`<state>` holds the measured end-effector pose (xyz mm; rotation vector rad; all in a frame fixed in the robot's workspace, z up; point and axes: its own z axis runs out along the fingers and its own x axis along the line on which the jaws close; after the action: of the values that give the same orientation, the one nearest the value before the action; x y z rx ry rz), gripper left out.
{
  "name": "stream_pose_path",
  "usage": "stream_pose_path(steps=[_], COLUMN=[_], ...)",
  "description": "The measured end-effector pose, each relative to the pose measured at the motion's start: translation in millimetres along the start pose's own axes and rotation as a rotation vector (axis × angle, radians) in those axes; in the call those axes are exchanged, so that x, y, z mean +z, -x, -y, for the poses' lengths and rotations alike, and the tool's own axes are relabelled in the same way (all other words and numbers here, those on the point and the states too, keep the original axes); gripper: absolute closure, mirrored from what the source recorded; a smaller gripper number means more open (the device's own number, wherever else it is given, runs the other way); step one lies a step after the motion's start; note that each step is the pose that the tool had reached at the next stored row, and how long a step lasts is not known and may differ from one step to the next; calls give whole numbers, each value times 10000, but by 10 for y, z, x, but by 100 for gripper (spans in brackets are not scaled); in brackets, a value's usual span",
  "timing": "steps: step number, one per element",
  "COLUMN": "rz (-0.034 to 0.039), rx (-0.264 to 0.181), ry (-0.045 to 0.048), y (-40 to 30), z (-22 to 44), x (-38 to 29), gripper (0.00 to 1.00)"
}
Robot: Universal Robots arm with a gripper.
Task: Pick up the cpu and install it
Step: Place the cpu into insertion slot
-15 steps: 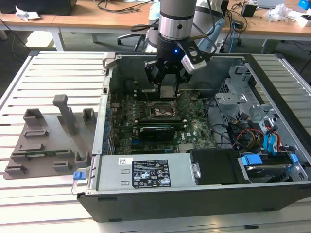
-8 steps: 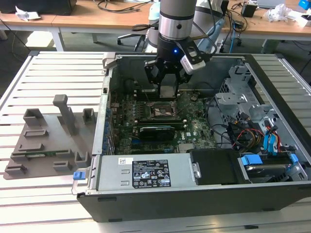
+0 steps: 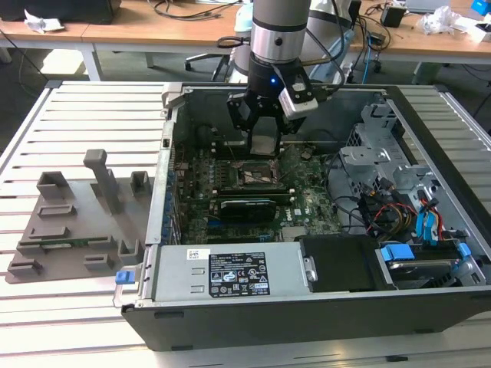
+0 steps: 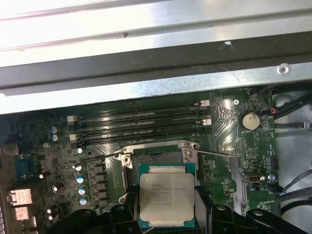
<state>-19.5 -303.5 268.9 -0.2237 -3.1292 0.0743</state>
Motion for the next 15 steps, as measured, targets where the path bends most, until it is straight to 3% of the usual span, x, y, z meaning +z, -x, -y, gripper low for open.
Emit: stream_pose_path(steps=[15], rz=[-86], rx=[1855], ry=[-11], y=[0], z=[-1], x=[11], gripper=[45])
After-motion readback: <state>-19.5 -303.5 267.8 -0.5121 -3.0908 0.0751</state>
